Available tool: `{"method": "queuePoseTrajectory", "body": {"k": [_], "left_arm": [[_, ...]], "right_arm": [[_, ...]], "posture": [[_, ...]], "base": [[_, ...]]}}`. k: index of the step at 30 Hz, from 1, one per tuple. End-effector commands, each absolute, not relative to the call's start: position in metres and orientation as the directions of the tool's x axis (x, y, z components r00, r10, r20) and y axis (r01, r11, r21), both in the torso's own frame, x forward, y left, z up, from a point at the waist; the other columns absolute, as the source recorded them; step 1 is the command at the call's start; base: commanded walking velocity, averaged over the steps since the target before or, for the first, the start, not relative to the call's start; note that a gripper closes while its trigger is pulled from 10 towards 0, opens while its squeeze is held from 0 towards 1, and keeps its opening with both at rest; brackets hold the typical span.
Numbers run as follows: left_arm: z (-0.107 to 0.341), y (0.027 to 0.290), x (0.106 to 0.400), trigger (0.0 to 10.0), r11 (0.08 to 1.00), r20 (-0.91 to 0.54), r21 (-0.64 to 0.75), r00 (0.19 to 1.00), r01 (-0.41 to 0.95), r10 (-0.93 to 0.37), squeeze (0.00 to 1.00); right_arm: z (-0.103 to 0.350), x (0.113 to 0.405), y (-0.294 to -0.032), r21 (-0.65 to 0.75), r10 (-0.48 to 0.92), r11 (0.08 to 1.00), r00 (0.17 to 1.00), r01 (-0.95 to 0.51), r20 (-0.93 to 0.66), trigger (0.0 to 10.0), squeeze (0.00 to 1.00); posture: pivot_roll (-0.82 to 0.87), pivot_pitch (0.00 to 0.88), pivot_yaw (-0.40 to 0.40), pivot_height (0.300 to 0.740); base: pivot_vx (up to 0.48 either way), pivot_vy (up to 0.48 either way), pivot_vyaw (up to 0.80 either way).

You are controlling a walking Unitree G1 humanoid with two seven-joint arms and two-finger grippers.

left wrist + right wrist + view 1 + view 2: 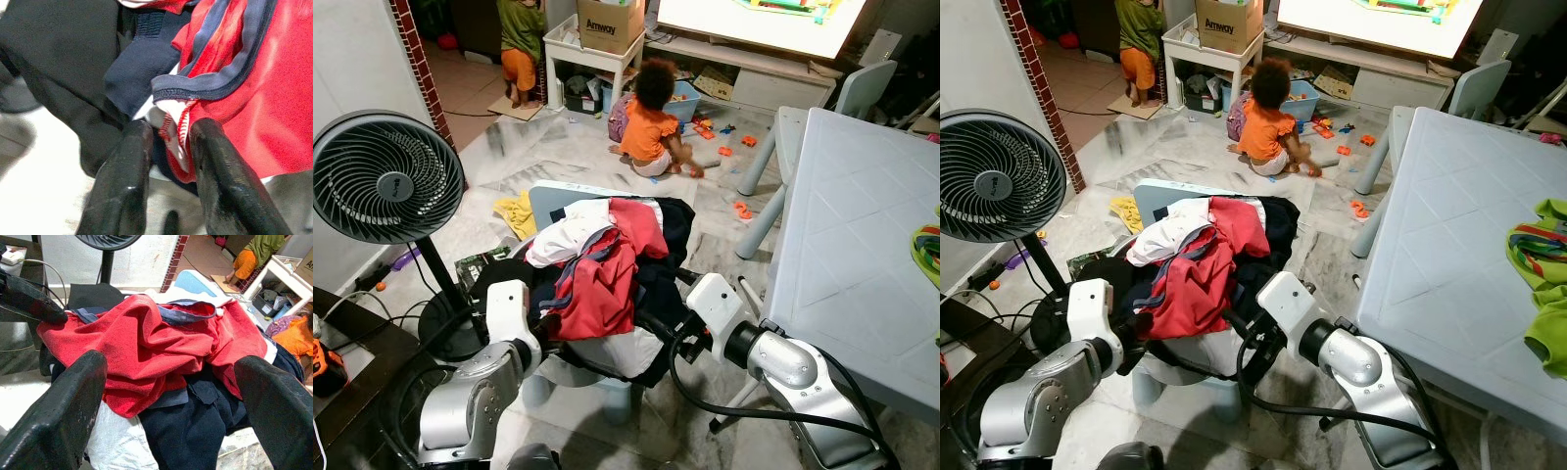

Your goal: Hang hanger

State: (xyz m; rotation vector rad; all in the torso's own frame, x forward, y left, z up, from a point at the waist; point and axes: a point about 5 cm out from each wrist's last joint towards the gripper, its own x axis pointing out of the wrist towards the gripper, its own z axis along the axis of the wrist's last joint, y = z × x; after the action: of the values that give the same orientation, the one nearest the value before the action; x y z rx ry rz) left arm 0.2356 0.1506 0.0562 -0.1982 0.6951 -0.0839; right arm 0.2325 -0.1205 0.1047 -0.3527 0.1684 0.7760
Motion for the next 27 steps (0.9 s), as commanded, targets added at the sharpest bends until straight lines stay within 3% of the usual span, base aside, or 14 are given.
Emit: {"method": "queuePoseTrajectory", "body": {"k": [1, 3, 5, 8, 9, 10, 11, 12, 13, 14, 27], "left_arm": [[0.055, 0.151, 0.238, 10.0, 0.986, -0.622, -0.157, 0.771, 0.049, -0.137, 1.00], [0.055, 0.152, 0.240, 10.0, 0.989, -0.621, -0.131, 0.773, 0.064, -0.132, 1.00], [0.054, 0.154, 0.244, 10.0, 0.991, -0.619, -0.113, 0.775, 0.076, -0.130, 0.03], [0.055, 0.153, 0.248, 10.0, 0.989, -0.611, -0.122, 0.780, 0.078, -0.137, 0.00], [0.055, 0.152, 0.251, 10.0, 0.987, -0.604, -0.138, 0.783, 0.080, -0.148, 0.49], [0.055, 0.152, 0.251, 10.0, 0.987, -0.604, -0.138, 0.783, 0.080, -0.148, 0.49], [0.056, 0.145, 0.255, 10.0, 0.982, -0.597, -0.174, 0.784, 0.079, -0.169, 1.00], [0.056, 0.145, 0.255, 10.0, 0.982, -0.597, -0.174, 0.784, 0.079, -0.169, 1.00], [0.056, 0.142, 0.257, 10.0, 0.978, -0.596, -0.191, 0.783, 0.078, -0.179, 0.99], [0.055, 0.139, 0.257, 10.0, 0.974, -0.599, -0.217, 0.779, 0.068, -0.188, 0.00], [0.043, 0.130, 0.259, 10.0, 0.938, -0.632, -0.342, 0.723, 0.062, -0.279, 0.00]], "right_arm": [[0.105, 0.234, -0.122, -0.263, 0.647, 0.660, 0.710, -0.704, -0.278, 10.0, 0.00], [0.105, 0.234, -0.122, -0.263, 0.648, 0.659, 0.709, -0.705, -0.277, 10.0, 0.00], [0.105, 0.235, -0.123, -0.264, 0.648, 0.659, 0.710, -0.704, -0.277, 10.0, 0.00], [0.105, 0.235, -0.123, -0.265, 0.647, 0.659, 0.710, -0.704, -0.277, 10.0, 0.00], [0.105, 0.235, -0.122, -0.266, 0.647, 0.659, 0.710, -0.704, -0.277, 10.0, 0.00], [0.105, 0.235, -0.122, -0.266, 0.647, 0.659, 0.710, -0.704, -0.277, 10.0, 0.00], [0.106, 0.235, -0.122, -0.268, 0.648, 0.658, 0.710, -0.704, -0.276, 10.0, 0.00], [0.106, 0.235, -0.122, -0.268, 0.648, 0.658, 0.710, -0.704, -0.276, 10.0, 0.00], [0.106, 0.235, -0.122, -0.268, 0.648, 0.658, 0.710, -0.704, -0.275, 10.0, 0.00], [0.106, 0.235, -0.122, -0.269, 0.647, 0.658, 0.711, -0.703, -0.275, 10.0, 0.00], [0.106, 0.235, -0.122, -0.267, 0.648, 0.658, 0.710, -0.704, -0.275, 10.0, 0.00]], "posture": [[-0.02, 0.006, -0.075, 0.740], [-0.02, 0.008, -0.078, 0.740], [-0.02, 0.008, -0.078, 0.740], [-0.02, 0.008, -0.078, 0.740], [-0.02, 0.008, -0.078, 0.740], [-0.02, 0.008, -0.078, 0.740], [-0.03, 0.006, -0.078, 0.740], [-0.03, 0.006, -0.078, 0.740], [-0.03, 0.004, -0.077, 0.740], [-0.03, 0.004, -0.077, 0.740], [-0.03, 0.004, -0.073, 0.740]], "base": [[0.000, 0.000, 0.00], [0.000, 0.000, 0.00], [0.000, 0.000, 0.00], [0.000, 0.000, 0.00], [0.000, 0.000, 0.00], [0.000, 0.000, 0.00], [0.000, 0.000, 0.00], [0.000, 0.000, 0.00], [0.000, 0.000, 0.00], [0.000, 0.000, 0.00], [0.000, 0.000, 0.00]]}}
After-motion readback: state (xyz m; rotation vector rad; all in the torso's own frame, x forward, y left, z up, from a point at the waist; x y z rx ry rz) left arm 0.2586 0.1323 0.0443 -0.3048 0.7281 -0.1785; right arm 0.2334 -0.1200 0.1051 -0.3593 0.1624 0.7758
